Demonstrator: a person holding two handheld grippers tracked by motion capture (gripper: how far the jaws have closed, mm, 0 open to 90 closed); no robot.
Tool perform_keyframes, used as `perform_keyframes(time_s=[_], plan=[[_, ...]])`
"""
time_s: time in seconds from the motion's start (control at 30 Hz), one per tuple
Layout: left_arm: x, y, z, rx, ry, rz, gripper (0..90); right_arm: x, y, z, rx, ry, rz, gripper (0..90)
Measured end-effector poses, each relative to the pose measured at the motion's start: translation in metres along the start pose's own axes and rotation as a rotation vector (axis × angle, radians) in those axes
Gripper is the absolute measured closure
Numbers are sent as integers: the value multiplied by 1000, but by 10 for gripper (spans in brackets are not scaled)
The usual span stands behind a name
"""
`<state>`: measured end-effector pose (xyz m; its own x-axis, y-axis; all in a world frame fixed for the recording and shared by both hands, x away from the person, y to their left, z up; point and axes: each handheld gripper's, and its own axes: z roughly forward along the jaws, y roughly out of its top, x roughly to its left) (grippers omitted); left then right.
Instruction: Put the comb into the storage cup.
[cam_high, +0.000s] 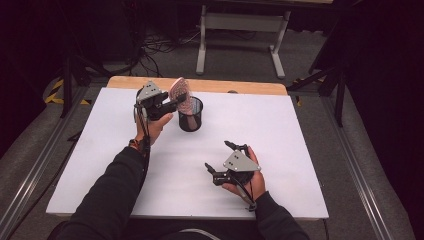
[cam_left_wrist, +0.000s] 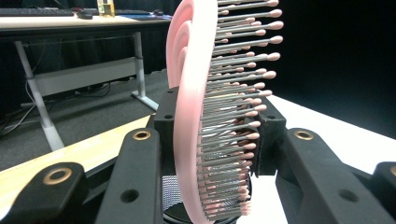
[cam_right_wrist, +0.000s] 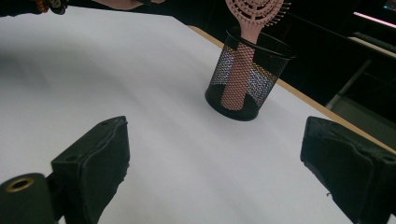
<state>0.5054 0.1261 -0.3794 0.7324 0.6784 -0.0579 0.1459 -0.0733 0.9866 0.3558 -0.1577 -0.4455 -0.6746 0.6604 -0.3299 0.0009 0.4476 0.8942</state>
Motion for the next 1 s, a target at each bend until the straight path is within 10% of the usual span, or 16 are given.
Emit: perform_keyframes(time_s=[1.0], plan=[[12, -4, -4, 4, 38, -45, 618, 1, 0, 1, 8, 2, -4, 94]])
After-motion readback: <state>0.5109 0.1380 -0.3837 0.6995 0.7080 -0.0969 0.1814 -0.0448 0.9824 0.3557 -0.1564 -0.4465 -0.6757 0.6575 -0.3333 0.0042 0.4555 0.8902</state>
